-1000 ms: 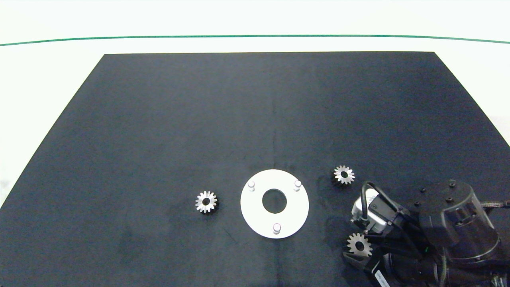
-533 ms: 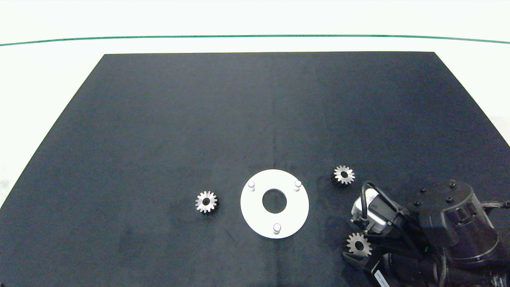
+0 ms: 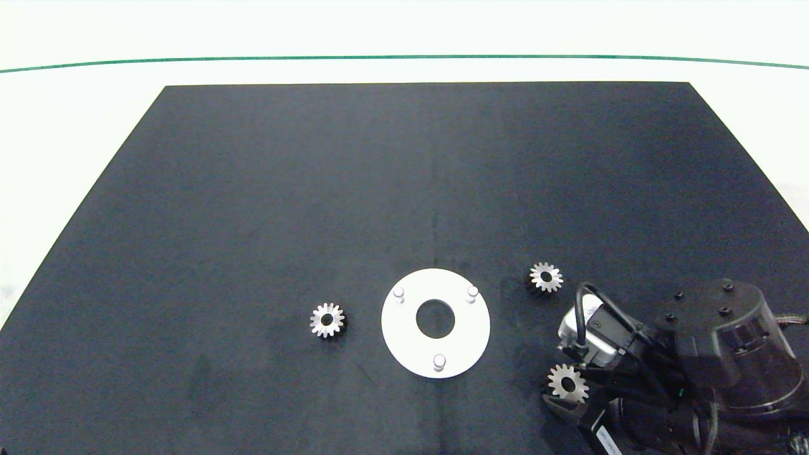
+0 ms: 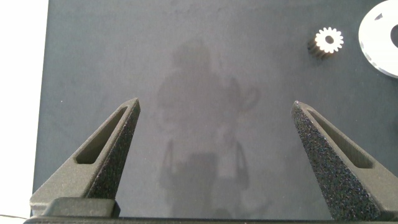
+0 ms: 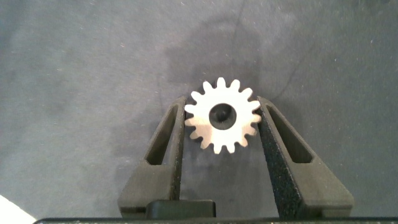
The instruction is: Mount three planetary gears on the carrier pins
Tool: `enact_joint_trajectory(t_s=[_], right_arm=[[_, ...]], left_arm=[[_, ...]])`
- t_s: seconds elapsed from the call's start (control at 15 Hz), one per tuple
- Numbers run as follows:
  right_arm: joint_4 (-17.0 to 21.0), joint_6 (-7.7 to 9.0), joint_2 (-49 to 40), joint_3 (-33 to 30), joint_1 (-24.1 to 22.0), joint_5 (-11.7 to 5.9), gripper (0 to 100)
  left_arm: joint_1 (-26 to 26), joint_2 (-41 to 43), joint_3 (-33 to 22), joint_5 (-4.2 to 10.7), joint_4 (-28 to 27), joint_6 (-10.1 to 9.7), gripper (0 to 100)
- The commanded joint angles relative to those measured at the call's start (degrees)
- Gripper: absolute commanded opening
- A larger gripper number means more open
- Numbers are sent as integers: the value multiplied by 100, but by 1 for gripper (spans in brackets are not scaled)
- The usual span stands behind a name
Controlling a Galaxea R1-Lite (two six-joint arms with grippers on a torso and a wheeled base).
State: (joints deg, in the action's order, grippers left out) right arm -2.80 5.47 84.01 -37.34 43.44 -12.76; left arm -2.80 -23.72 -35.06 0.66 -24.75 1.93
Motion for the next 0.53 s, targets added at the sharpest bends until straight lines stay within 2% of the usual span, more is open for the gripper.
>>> enact_joint_trajectory(t_s=[0.07,0.53], right_arm=[[-18,15,-121,-19,113,-7,16],[-27,68,-288,-388,675,-24,16]], left_arm=[[-1,-10,-1,4,-13,1,100],[-1,-27,17,-4,-13,1,100]])
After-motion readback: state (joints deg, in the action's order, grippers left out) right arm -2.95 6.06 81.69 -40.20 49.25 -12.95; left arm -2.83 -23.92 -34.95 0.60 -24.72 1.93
